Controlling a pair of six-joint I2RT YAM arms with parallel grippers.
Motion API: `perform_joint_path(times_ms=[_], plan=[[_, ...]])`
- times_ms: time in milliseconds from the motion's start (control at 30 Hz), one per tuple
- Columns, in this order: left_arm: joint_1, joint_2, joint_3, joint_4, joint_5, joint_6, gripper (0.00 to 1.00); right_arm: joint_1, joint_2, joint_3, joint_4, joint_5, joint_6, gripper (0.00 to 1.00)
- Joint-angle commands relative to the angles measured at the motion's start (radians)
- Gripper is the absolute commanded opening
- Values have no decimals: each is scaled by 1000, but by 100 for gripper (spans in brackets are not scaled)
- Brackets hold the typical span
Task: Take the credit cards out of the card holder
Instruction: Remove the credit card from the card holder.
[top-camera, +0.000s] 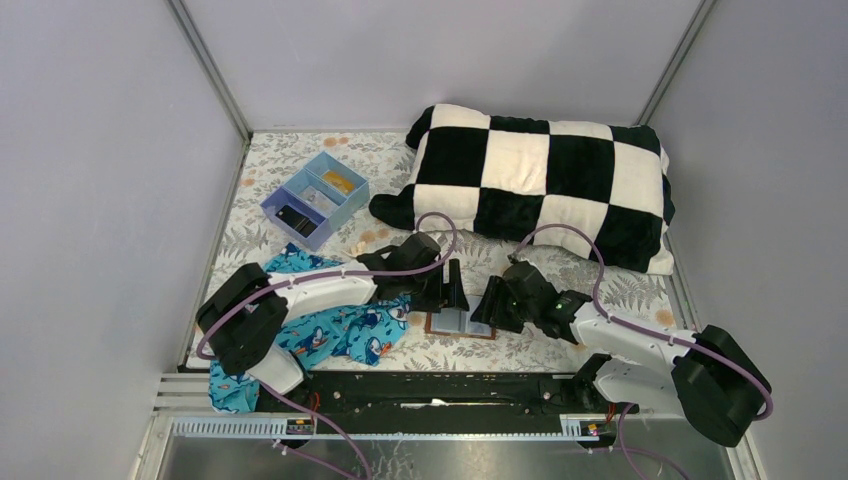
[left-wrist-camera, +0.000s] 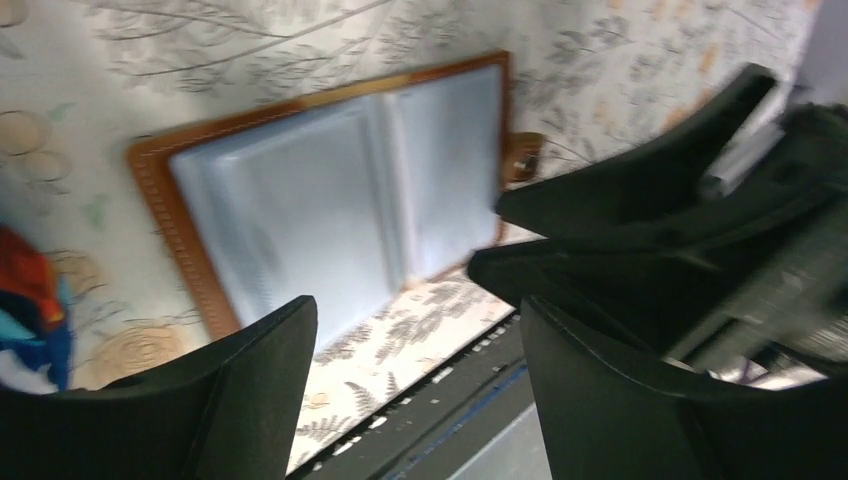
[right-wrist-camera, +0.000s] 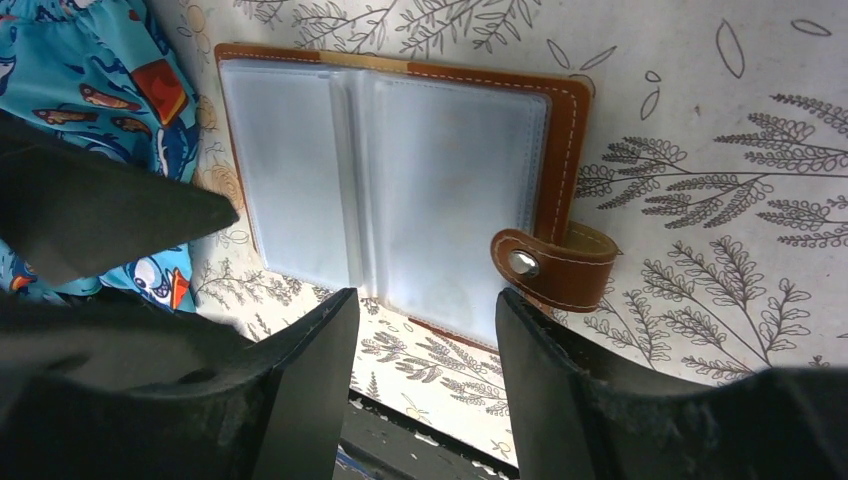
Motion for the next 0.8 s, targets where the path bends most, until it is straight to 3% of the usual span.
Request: perform_joint_path(times_ms=[0, 133, 300, 400, 767], plan=[[-20, -51, 51, 122, 101, -39, 78, 9, 4, -19, 43, 17, 25, 60], [-27, -16, 66, 134, 125, -45, 77, 10, -16, -9, 15, 30, 24, 61], [-33, -47, 141, -99, -146, -14, 88, 9, -108, 8, -73, 95, 1, 62], [-33, -37, 152, -164, -201, -2, 89, 9, -137, 2, -82, 141, -12, 63], [-33, 53, 121, -100, -131, 2, 72, 8, -6, 31, -8, 113, -33, 56]])
